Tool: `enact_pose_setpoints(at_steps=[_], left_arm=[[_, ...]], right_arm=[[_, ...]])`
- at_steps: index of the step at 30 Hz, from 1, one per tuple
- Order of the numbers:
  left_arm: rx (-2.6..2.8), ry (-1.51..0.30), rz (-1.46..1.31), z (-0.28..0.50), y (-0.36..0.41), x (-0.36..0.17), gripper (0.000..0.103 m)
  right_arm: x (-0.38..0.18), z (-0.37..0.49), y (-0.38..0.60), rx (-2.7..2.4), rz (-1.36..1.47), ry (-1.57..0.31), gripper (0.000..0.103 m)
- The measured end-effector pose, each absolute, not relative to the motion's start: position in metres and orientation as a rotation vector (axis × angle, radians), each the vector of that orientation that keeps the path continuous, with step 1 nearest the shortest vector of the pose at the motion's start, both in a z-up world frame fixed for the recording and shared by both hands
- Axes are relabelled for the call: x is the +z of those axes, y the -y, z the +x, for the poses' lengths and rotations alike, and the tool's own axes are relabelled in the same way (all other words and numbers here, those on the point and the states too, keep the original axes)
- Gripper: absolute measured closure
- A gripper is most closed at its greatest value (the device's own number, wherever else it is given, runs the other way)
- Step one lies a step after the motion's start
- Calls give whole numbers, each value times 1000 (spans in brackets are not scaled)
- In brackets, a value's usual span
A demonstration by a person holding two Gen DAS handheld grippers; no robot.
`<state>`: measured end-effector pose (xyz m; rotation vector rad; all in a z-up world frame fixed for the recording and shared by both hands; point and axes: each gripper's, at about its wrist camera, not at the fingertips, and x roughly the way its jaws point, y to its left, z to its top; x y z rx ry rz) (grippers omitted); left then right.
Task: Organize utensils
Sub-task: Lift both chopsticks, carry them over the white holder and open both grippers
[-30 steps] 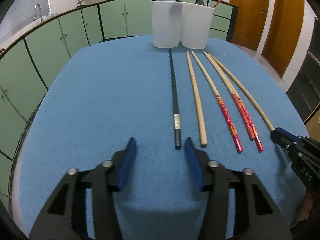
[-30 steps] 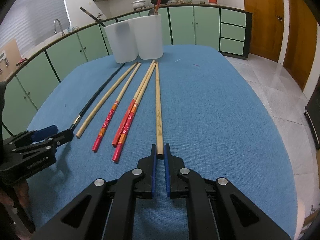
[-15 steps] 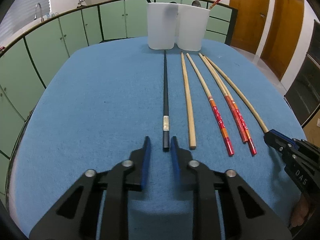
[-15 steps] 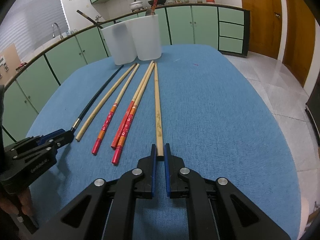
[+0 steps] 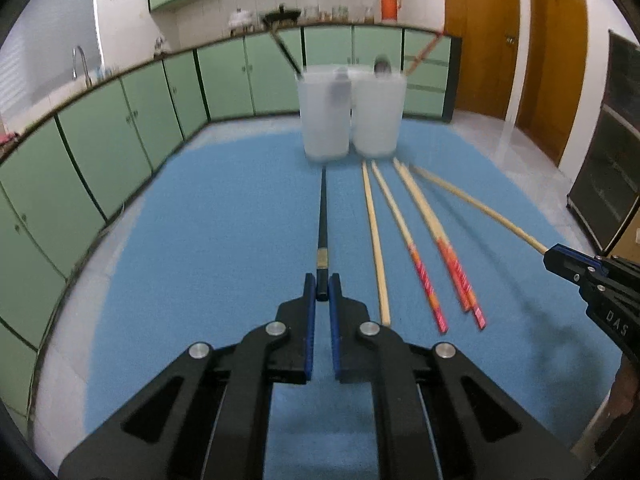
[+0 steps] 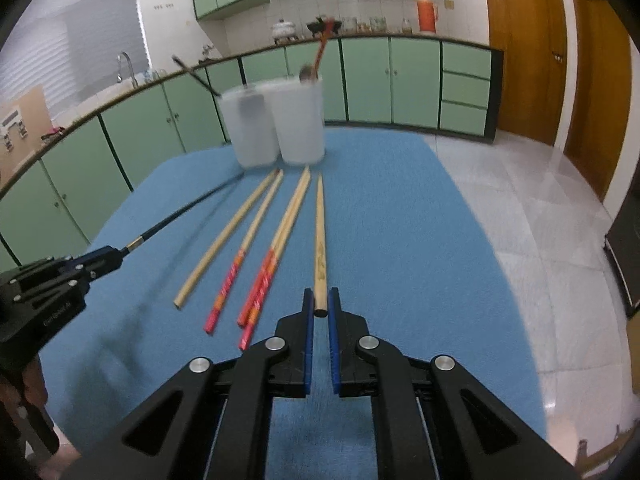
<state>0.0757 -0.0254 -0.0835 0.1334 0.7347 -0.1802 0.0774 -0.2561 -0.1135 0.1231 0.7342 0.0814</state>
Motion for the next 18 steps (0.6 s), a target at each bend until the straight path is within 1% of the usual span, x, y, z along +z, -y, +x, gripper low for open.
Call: enact_pose_setpoints(at_steps=[7,18], left_arm=[[-203,-622,108,74,16,-29,97],[-246,-543,53,105,17,21,98]], right_arm=[[-65,76,272,110,159,-660,96],[12,97,295,147,209,-566,96]])
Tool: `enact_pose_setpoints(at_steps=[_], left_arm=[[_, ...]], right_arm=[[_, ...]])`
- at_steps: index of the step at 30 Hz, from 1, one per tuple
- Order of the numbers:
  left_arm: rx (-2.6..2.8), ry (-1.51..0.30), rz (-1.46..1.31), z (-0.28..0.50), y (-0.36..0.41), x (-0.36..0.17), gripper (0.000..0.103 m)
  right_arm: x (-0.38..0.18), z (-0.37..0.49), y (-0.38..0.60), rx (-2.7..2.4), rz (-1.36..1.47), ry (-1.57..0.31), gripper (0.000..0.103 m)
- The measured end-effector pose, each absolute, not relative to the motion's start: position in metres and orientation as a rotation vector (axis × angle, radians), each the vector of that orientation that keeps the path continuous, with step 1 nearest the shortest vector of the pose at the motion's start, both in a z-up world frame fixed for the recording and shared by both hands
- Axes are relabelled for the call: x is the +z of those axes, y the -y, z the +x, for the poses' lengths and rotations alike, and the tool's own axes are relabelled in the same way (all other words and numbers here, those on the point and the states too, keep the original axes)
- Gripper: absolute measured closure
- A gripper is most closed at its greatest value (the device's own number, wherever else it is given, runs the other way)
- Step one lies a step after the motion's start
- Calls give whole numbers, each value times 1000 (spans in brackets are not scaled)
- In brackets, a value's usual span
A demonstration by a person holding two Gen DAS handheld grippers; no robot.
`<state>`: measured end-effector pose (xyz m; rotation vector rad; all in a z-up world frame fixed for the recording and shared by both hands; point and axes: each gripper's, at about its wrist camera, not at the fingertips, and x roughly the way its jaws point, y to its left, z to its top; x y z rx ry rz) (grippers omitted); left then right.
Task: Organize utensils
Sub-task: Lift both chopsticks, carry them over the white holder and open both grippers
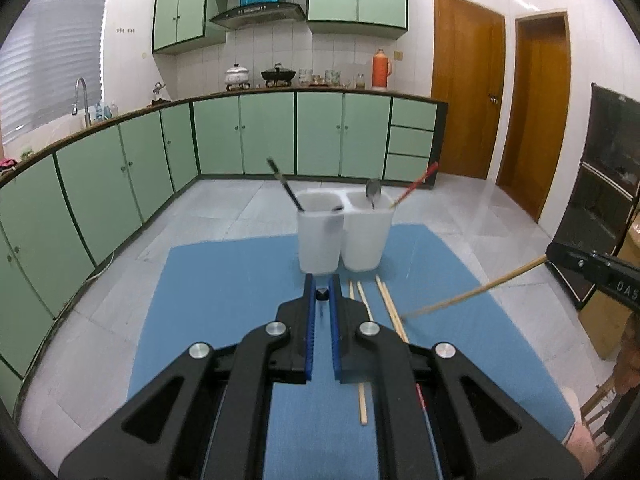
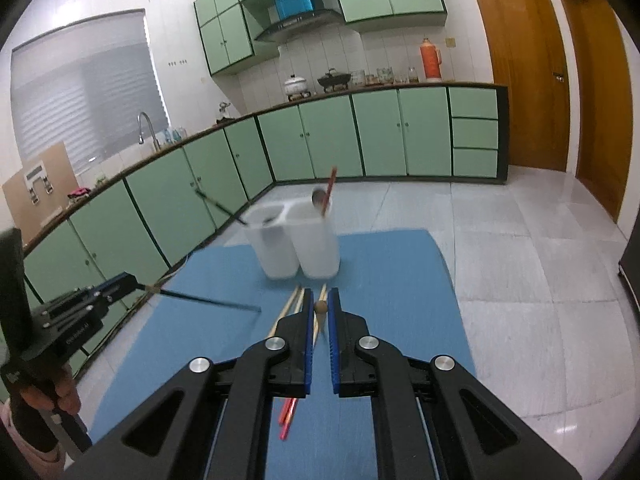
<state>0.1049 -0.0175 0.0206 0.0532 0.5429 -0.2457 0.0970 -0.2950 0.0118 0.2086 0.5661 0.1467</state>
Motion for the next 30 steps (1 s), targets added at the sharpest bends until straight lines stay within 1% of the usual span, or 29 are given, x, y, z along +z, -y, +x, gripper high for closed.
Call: enact_pose_setpoints(at_steps=[5,11,18,30], left_arm=[[-258,-513,51,118,22,37,98],[-281,-479,53,120,30,54,98],[-294,-418,49,130,36,80,98],[-293,-262,14,171,51,153,98]], right_arm=[[39,111,296,168,188,-538,96],[54,122,291,196,161,-518,96],[87,134,288,252,160,-462,96],[140,173,286,260,135,-368,96]])
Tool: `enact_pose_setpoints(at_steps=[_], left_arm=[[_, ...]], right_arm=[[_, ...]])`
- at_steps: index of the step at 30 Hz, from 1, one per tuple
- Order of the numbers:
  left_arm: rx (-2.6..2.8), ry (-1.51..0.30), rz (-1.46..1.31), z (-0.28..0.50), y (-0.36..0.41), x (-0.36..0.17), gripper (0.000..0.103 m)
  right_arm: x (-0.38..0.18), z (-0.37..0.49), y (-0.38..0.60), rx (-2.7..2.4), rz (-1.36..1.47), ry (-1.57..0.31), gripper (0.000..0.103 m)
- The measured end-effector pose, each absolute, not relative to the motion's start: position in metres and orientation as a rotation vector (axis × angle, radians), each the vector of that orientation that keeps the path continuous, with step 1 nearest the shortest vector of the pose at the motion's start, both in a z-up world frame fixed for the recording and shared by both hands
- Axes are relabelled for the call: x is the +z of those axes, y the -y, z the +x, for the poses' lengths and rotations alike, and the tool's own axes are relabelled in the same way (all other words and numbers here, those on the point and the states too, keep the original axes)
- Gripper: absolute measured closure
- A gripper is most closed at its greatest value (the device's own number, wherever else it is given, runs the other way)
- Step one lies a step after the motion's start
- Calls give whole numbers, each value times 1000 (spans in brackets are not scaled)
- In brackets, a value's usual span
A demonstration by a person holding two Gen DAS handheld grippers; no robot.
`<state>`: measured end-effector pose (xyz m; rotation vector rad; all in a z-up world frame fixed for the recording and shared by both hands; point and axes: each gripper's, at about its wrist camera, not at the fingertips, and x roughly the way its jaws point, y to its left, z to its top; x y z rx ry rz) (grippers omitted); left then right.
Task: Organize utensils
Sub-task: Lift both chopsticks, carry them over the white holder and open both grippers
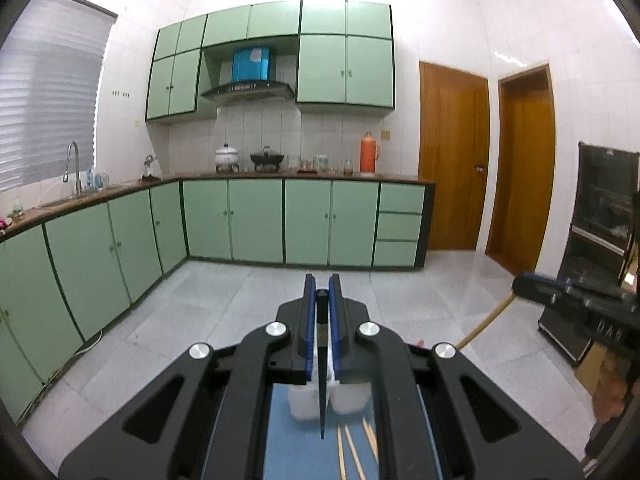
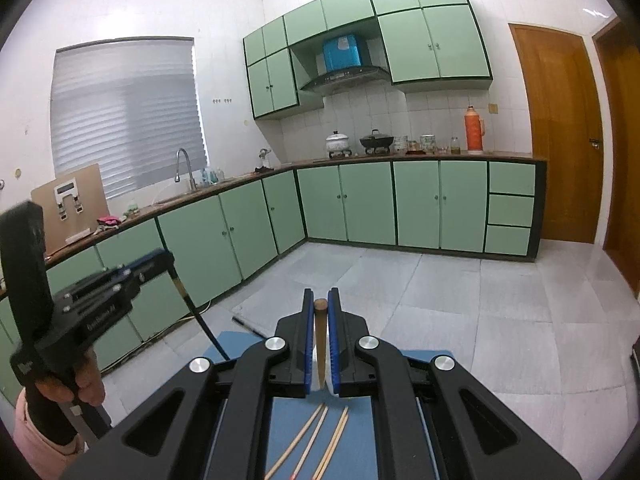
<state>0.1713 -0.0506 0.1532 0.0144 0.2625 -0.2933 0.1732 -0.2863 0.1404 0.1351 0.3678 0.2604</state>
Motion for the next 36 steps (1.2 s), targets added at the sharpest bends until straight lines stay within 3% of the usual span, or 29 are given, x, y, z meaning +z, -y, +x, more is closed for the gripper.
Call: enact_pose_setpoints(at_steps=[10,21,33,35,36], left_arm=[[-271,-212,-16,238,67,180,98],[-240,-360,8,314,76,104,98],[-253,-483,42,333,69,58,97],[-252,-484,47,329,67,56,94],[-255,-483,47,327,65,56,86]], right_arm=[[150,237,280,222,102,-376,96],[90,302,267,207,86,-496,96],[47,314,258,227,62,-583,96],[45,314,257,236,57,-592,95],[45,314,257,238,57,-590,94]])
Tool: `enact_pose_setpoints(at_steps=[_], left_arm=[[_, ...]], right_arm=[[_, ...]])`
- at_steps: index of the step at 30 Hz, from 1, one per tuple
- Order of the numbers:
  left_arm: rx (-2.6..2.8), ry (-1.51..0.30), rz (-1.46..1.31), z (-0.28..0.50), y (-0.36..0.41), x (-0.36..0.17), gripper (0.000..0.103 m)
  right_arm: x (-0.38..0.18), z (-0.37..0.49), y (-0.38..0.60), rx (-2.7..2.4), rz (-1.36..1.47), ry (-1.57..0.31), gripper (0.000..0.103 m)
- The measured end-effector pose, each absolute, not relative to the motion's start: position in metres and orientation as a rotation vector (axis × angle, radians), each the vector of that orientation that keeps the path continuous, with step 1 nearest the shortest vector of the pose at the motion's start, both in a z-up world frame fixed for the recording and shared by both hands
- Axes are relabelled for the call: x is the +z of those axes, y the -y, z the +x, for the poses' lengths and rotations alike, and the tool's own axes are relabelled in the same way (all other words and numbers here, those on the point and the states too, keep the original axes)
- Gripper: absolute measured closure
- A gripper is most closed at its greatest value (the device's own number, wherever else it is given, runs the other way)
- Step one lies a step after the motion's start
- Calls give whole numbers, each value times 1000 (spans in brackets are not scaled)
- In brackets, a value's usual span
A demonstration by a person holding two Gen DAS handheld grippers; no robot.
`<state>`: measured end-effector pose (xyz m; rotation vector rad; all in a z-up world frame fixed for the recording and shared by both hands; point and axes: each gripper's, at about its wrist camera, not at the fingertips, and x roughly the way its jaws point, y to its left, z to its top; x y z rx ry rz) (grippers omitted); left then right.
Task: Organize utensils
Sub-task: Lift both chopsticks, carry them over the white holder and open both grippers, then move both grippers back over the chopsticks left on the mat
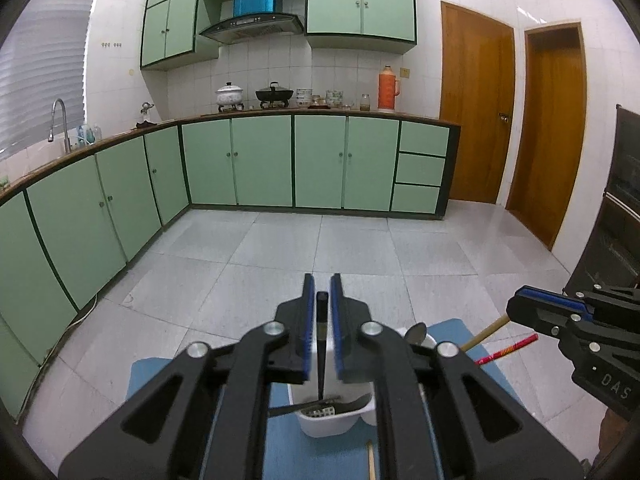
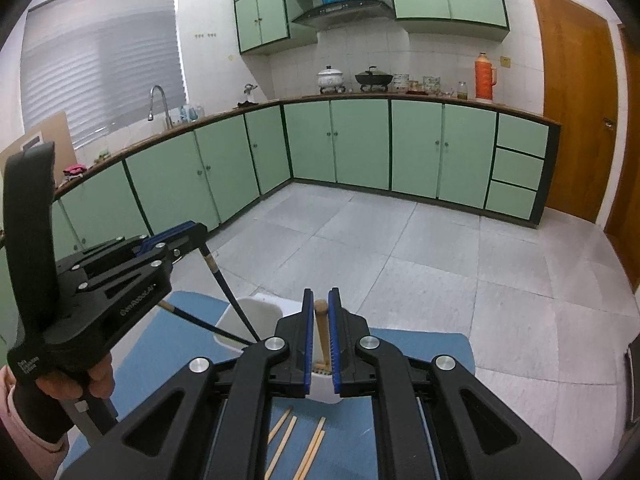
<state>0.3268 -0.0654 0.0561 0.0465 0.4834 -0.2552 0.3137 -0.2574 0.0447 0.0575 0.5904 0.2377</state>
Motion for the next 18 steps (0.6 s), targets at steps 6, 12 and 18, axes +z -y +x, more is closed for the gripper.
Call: enact_pose_setpoints(at_steps=[6,12,18], left_arm=[[-262,-422,39,302,56,70,44],[-252,-355,11,249,43,76,21],[-247,-353,1,194,37,58,13]], right_arm=[[54,296,267,193,56,-537,66],[58,249,282,92,41,-447,33],[38,195,286,39,45,-414,11]])
